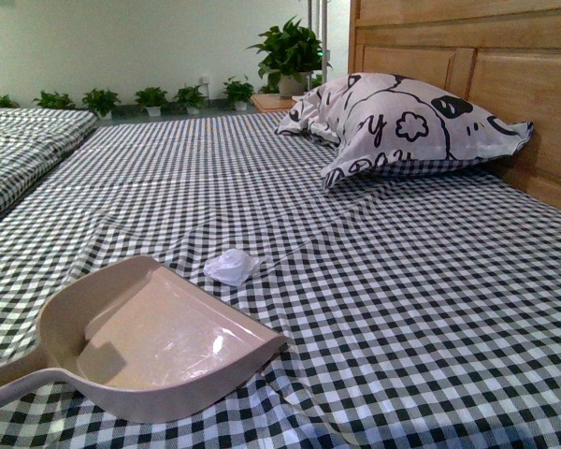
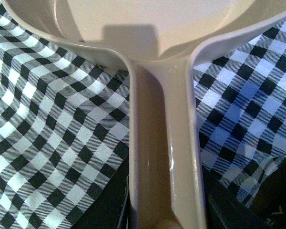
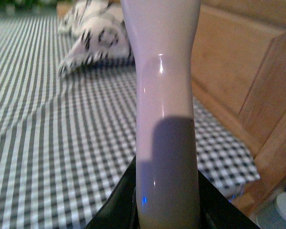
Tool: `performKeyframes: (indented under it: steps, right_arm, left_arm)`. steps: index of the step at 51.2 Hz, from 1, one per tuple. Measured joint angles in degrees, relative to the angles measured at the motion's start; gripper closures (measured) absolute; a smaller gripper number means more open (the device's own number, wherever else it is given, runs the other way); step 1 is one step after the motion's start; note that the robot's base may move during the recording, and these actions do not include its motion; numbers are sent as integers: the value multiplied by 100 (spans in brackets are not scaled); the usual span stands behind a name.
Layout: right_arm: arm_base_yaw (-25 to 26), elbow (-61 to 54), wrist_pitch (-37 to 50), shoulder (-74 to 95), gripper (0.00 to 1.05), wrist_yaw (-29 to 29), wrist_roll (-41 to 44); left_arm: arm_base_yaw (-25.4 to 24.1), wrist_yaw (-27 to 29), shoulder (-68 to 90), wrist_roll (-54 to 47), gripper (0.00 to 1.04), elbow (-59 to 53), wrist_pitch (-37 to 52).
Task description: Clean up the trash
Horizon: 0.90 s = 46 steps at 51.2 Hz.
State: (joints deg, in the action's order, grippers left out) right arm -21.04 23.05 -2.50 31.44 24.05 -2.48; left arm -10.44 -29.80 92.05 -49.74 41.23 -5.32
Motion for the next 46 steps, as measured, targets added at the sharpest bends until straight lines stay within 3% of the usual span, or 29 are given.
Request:
performKeyframes:
  steps: [4, 8, 13, 26, 46]
  right_arm:
    - [70, 391, -376, 531, 86, -540, 149]
    - [68, 885, 133, 1631, 86, -1182, 446]
    - [4, 1453, 765, 2852, 86, -1488, 748]
    - [-400, 3034, 1867, 6126, 86, -1611, 1528]
    - [-566, 4356, 2267, 8371, 86, -1331, 1993]
  left_arm:
    - [-2, 4, 0, -2, 78, 2, 0]
    - [-2, 0, 0, -2, 78, 4, 0]
    - [-2, 2, 0, -7, 78, 4, -2]
    - [-2, 0, 0, -15, 78, 7, -2]
    - [-2, 0, 0, -15, 78, 7, -2]
